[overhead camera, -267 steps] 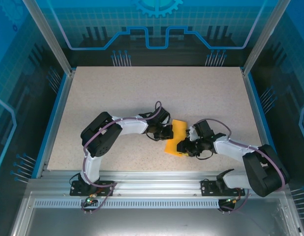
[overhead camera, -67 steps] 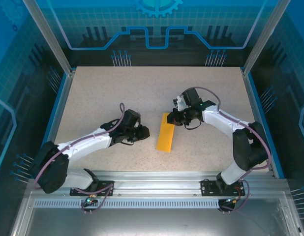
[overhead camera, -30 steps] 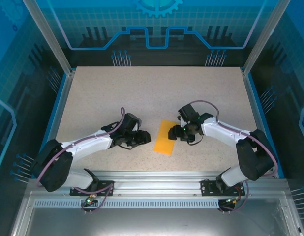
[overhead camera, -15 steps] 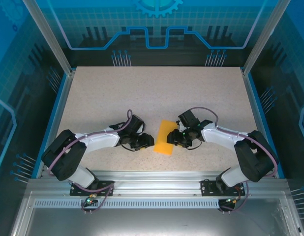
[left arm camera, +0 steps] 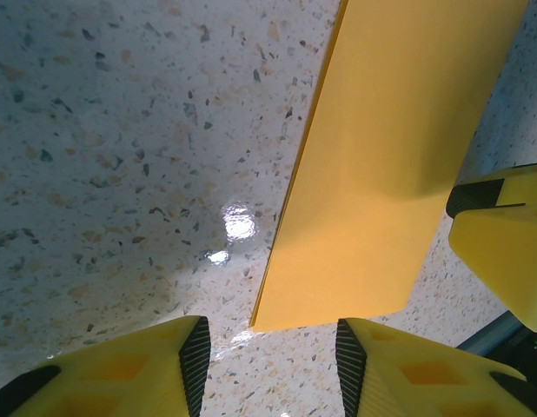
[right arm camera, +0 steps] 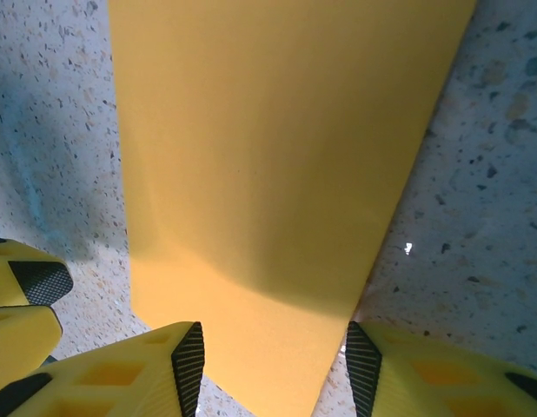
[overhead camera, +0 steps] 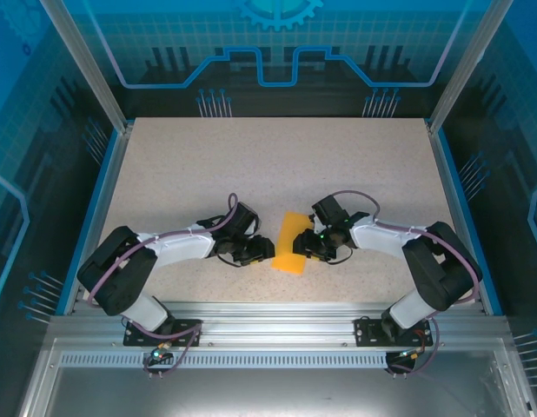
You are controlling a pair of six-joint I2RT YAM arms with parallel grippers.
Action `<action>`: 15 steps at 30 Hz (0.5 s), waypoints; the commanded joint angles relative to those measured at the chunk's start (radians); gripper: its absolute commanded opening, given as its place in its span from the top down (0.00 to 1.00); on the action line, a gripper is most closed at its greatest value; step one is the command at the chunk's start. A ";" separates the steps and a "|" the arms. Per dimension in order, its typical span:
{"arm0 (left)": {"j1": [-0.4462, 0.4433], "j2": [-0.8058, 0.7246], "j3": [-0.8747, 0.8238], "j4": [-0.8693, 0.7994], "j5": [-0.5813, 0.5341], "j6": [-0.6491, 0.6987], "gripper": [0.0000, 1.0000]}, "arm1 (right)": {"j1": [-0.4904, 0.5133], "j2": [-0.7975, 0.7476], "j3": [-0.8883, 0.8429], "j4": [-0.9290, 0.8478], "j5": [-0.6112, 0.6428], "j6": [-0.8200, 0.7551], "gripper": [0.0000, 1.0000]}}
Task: Fold a paper plane with a square sheet of paper (pick it up from the middle)
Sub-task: Fold the triangle a second time at the center of the table.
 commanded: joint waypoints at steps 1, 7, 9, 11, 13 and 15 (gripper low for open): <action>-0.005 0.008 0.025 -0.007 0.022 0.013 0.54 | 0.012 -0.014 0.011 -0.006 -0.001 0.011 0.51; -0.006 0.007 0.024 -0.008 0.020 0.014 0.54 | 0.012 -0.055 0.017 -0.031 0.056 0.031 0.51; -0.005 0.008 0.024 -0.006 0.020 0.014 0.54 | 0.012 -0.054 0.016 -0.007 0.037 0.039 0.51; -0.006 0.009 0.027 -0.005 0.020 0.014 0.54 | 0.013 -0.049 0.014 0.031 0.012 0.044 0.51; -0.006 0.010 0.027 -0.006 0.020 0.013 0.54 | 0.014 -0.032 0.023 0.032 0.008 0.042 0.51; -0.007 0.012 0.029 -0.006 0.020 0.014 0.54 | 0.013 -0.010 0.032 0.020 0.017 0.035 0.51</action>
